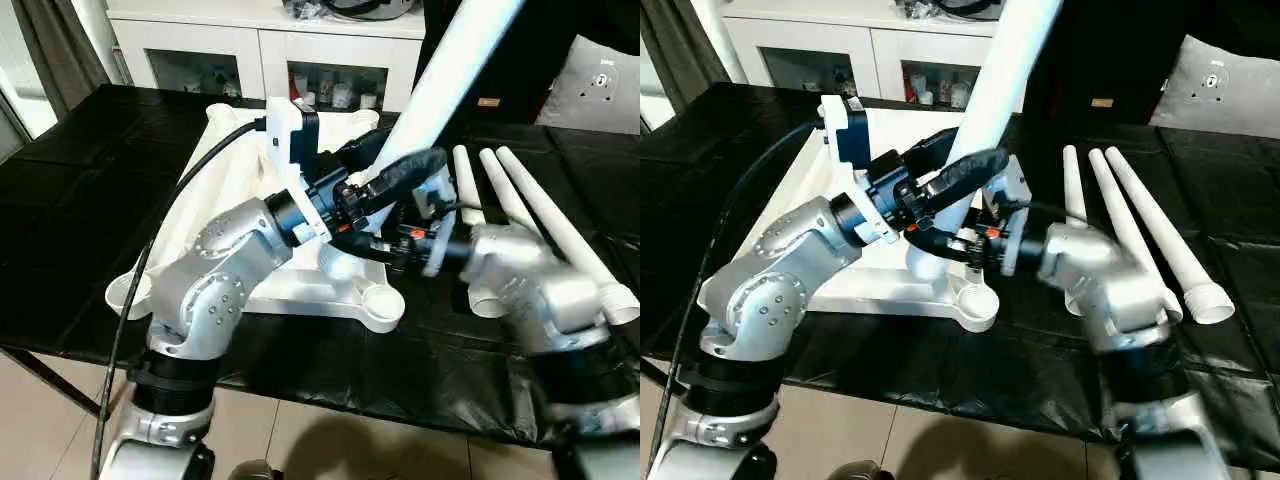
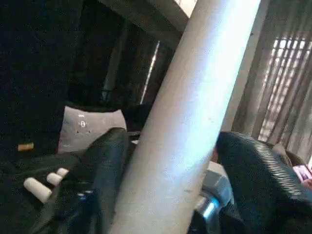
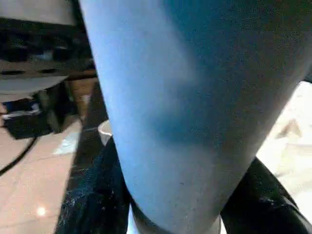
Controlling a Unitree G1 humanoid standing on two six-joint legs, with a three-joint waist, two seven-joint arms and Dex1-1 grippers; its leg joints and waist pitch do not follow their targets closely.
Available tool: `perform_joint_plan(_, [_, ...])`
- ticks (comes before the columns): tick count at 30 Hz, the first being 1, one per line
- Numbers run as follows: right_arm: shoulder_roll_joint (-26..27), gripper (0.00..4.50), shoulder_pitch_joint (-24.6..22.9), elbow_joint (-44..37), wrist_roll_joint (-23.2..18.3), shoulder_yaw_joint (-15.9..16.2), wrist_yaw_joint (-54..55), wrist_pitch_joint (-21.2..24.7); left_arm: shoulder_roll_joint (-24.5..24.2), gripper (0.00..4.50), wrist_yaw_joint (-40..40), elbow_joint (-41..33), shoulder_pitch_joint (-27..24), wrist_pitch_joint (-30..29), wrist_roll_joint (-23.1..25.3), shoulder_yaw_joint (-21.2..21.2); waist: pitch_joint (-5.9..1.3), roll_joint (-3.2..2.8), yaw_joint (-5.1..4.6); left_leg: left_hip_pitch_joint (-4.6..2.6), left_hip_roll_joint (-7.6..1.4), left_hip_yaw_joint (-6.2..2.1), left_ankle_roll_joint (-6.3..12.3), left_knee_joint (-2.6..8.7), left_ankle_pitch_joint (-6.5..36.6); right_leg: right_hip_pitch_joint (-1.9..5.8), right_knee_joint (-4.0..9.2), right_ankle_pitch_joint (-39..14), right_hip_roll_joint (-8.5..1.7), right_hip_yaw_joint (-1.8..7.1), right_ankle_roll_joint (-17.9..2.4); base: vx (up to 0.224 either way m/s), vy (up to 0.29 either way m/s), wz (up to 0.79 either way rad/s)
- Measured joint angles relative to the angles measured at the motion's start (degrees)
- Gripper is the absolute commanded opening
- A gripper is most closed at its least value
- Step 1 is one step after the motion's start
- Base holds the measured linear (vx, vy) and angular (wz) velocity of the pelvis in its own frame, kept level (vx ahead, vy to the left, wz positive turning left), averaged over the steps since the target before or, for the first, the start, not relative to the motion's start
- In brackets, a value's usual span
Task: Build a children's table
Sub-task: Pick table leg
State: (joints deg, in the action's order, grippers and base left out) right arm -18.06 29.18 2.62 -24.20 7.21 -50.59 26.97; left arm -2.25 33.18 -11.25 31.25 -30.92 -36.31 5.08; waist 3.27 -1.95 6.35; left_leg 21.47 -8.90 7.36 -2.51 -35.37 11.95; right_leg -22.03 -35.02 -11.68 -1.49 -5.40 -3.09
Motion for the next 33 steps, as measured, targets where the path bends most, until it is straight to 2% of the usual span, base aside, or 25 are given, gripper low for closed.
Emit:
perform_joint_plan(2, [0.0, 1.91, 0.0, 0.2, 0.3, -0.1, 1.7, 0.3, 0.6, 3.78, -0.3, -0.4, 0.0, 0.1, -0.7, -0.9, -0.01, -0.01, 0.0, 0.0, 0.0, 0.0, 0.0, 0.0, 0.0, 0.0, 0.0, 0.0, 0.0, 0.0, 0.0, 0.0, 0.0, 0.0])
perform_joint_plan(5, [0.8, 1.91, 0.0, 0.9, 0.8, -1.6, 5.3, 0.8, 0.9, 3.84, -0.4, -2.6, -0.2, -0.4, -3.5, -2.0, -0.01, -0.01, -0.01, -0.01, 0.0, 0.0, 0.0, 0.0, 0.0, 0.0, -0.01, 0.0, 0.0, 0.0, 0.0, 0.0, 0.0, 0.0])
perform_joint_plan(8, [1.3, 1.9, -1.3, 1.3, 1.7, -4.7, 10.3, 1.7, -0.8, 3.86, 1.0, -6.6, -2.0, -0.8, -5.6, -1.9, -0.02, -0.03, 0.08, -0.05, -0.01, 0.01, -0.01, 0.0, 0.0, 0.01, 0.0, 0.0, 0.0, 0.0, 0.0, 0.0, 0.0, 0.0])
perform_joint_plan(10, [0.9, 1.9, -3.1, 1.0, 3.2, -5.0, 12.9, 1.6, -3.9, 3.86, 1.9, -6.7, -4.0, -0.8, -5.0, -2.3, -0.09, -0.16, -0.12, -0.07, -0.02, 0.02, -0.01, 0.0, 0.0, 0.03, -0.04, 0.0, 0.01, 0.0, 0.0, 0.0, 0.0, 0.0])
perform_joint_plan(12, [-0.3, 1.9, -6.2, 0.1, 5.2, -5.4, 15.7, 1.7, -7.9, 3.86, 3.5, -6.2, -7.6, -0.8, -3.1, -3.1, -0.14, -0.32, -0.54, -0.09, -0.03, 0.03, -0.04, 0.01, 0.0, 0.04, -0.05, 0.0, 0.02, 0.01, 0.0, 0.0, 0.0, 0.0])
perform_joint_plan(14, [-0.5, 1.9, -8.2, 0.1, 6.5, -7.0, 17.9, 1.4, -9.9, 3.86, 4.1, -5.3, -9.3, -0.8, -1.6, -4.0, -0.11, -0.33, -0.83, -0.09, -0.04, 0.03, -0.1, 0.01, 0.0, 0.02, -0.03, 0.0, 0.04, 0.01, 0.1, 0.0, 0.0, 0.0])
perform_joint_plan(15, [-0.1, 1.9, -9.2, -0.1, 7.2, -7.6, 19.2, -0.9, -11.7, 3.86, 4.4, -5.2, -9.7, -0.4, 0.2, -3.7, -0.11, -0.33, -0.98, -0.17, -0.05, 0.03, -0.13, 0.01, -0.1, 0.02, -0.01, 0.0, 0.04, 0.0, 0.2, 0.0, 0.0, 0.0])
perform_joint_plan(18, [1.1, 1.9, -9.9, -2.9, 8.4, -9.3, 22.0, -4.5, -16.2, 3.86, 4.9, -4.4, -10.6, 1.3, 5.7, 0.0, -0.13, -0.34, -1.36, -0.36, -0.05, 0.08, -0.27, 0.01, 0.0, 0.07, -0.02, 0.0, 0.03, 0.03, 0.3, 0.0, 0.0, 0.0])
perform_joint_plan(20, [1.1, 1.9, -10.2, -5.2, 8.6, -10.2, 23.4, -4.7, -17.6, 3.86, 5.2, -1.8, -11.2, 3.5, 9.5, 2.4, -0.13, -0.34, -1.43, -0.42, -0.05, 0.09, -0.3, 0.01, 0.0, 0.13, -0.01, 0.0, 0.03, 0.03, 0.3, 0.0, 0.0, 0.0])
perform_joint_plan(21, [0.9, 1.9, -10.9, -7.2, 8.1, -10.5, 23.3, -3.3, -18.2, 3.86, 5.3, 0.1, -11.6, 4.9, 11.6, 3.5, -0.13, -0.34, -1.46, -0.43, -0.06, 0.09, -0.32, 0.01, 0.0, 0.15, -0.01, 0.0, 0.03, 0.04, 0.3, 0.0, 0.0, 0.0])
perform_joint_plan(24, [0.2, 1.9, -13.8, -11.6, 5.3, -10.5, 22.0, 1.8, -18.6, 3.86, 5.4, 3.5, -12.1, 7.1, 14.9, 5.0, -0.14, -0.36, -1.44, -0.43, -0.07, 0.09, -0.31, 0.01, 0.0, 0.18, 0.01, 0.0, 0.03, 0.04, 0.3, 0.0, 0.0, 0.0])
perform_joint_plan(26, [1.4, 1.9, -15.3, -12.9, 4.0, -10.2, 22.3, 2.9, -17.8, 3.86, 5.3, 4.3, -12.5, 7.3, 15.4, 5.1, -0.13, -0.43, -1.42, -0.42, -0.07, 0.09, -0.32, 0.01, 0.0, 0.15, 0.02, 0.0, 0.03, 0.04, 0.3, 0.0, 0.0, 0.0])
perform_joint_plan(29, [2.7, 1.9, -15.8, -13.4, 4.3, -9.3, 24.4, 3.0, -16.2, 3.86, 2.5, 4.7, -13.4, 8.9, 17.3, 6.0, -0.16, -0.52, -1.49, -0.41, -0.07, 0.11, -0.35, 0.01, 0.1, 0.16, 0.02, 0.1, 0.01, 0.04, 0.3, 0.0, 0.0, 0.0])
perform_joint_plan(31, [2.6, 1.9, -15.9, -13.9, 6.2, -9.0, 26.4, 3.0, -14.6, 3.86, -1.2, 4.7, -14.3, 9.7, 18.8, 5.9, -0.17, -0.52, -1.56, -0.39, -0.07, 0.14, -0.37, 0.01, 0.1, 0.2, 0.0, 0.1, 0.02, 0.04, 0.3, 0.0, 0.0, 0.0])
perform_joint_plan(33, [3.0, 1.9, -16.0, -14.4, 6.7, -9.5, 28.4, 4.9, -12.6, 3.86, -5.6, 4.5, -15.8, 9.4, 19.9, 4.7, -0.17, -0.51, -1.61, -0.38, -0.08, 0.17, -0.37, 0.01, 0.1, 0.25, -0.01, 0.1, 0.02, 0.05, 0.3, 0.0, 0.0, 0.0])
